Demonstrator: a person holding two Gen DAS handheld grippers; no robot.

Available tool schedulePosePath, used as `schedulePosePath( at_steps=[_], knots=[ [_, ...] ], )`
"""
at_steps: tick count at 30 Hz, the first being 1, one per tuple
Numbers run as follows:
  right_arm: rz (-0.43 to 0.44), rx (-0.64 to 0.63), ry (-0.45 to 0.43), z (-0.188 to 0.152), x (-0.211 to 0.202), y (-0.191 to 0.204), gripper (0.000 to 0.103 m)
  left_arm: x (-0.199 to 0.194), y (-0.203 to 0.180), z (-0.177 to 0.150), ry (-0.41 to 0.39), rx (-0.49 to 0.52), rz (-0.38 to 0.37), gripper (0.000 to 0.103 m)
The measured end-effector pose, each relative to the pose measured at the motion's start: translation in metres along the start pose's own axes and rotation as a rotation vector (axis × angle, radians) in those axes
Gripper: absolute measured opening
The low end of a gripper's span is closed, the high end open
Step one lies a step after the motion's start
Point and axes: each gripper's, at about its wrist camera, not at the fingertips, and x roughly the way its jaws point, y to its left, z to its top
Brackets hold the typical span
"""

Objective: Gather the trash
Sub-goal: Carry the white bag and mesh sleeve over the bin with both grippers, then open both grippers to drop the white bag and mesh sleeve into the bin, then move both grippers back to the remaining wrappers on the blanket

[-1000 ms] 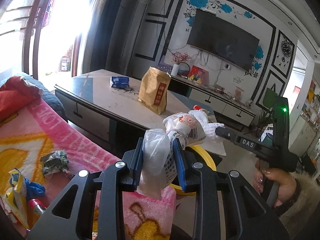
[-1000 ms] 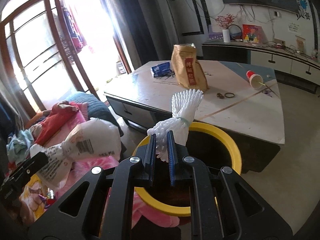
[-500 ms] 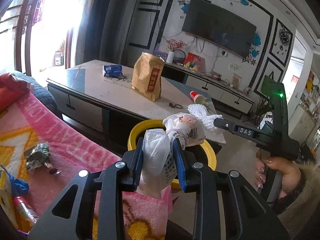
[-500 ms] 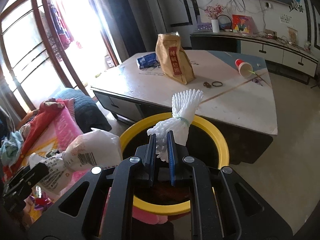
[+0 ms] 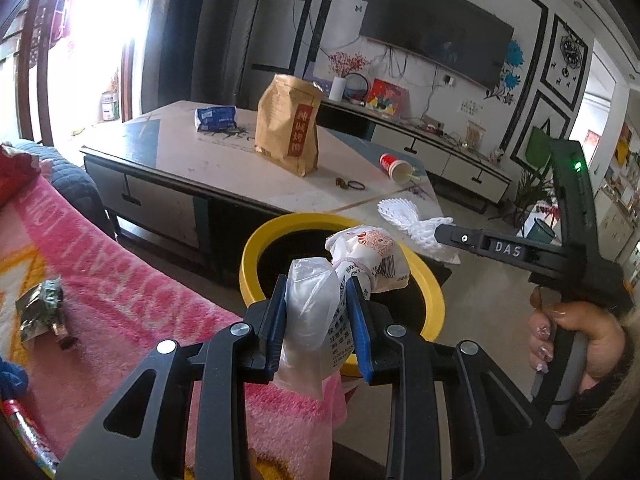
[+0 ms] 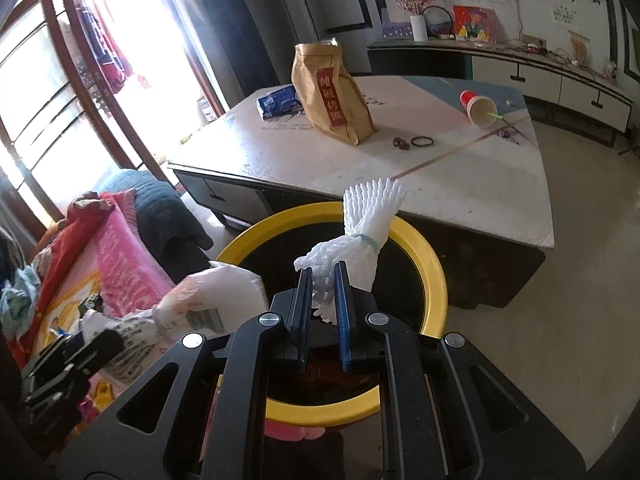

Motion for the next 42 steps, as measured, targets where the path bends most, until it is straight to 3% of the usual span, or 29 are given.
schedulePosePath(
  at_steps=[7,9,13,20,27,29,42],
  knots=[
    [0.007,0.017,0.022,0.0,0.005,-0.005,0.008,0.023,-0.004,0.001,0.034,0.006,0.015,0.029],
    [0.002,0.024,0.025,0.0,0.005,-0.007,0.011,0.028,-0.005,0.004,0.038,-0.007,0.013,0.034],
    [-0.005,0.039,0.035,-0.002,0.007,-0.01,0.037,0.027,-0.005,0.008,0.003,-0.025,0.01,0.072],
    [-0.008,0.018,0.012,-0.002,0.003,0.001,0.048,0.005,-0.001,0.006,-0.049,-0.039,0.038,0.092],
    [0.011,-0.043,-0.033,-0.004,-0.009,0.026,0.056,-0.019,0.01,0.006,-0.091,-0.071,0.066,0.096],
    [0.029,-0.051,-0.063,-0.004,-0.015,0.033,0.068,-0.025,0.015,0.005,-0.099,-0.083,0.076,0.096],
    [0.099,-0.105,-0.132,-0.006,-0.038,0.067,0.074,-0.072,0.039,0.003,-0.168,-0.119,0.161,0.096]
  ],
)
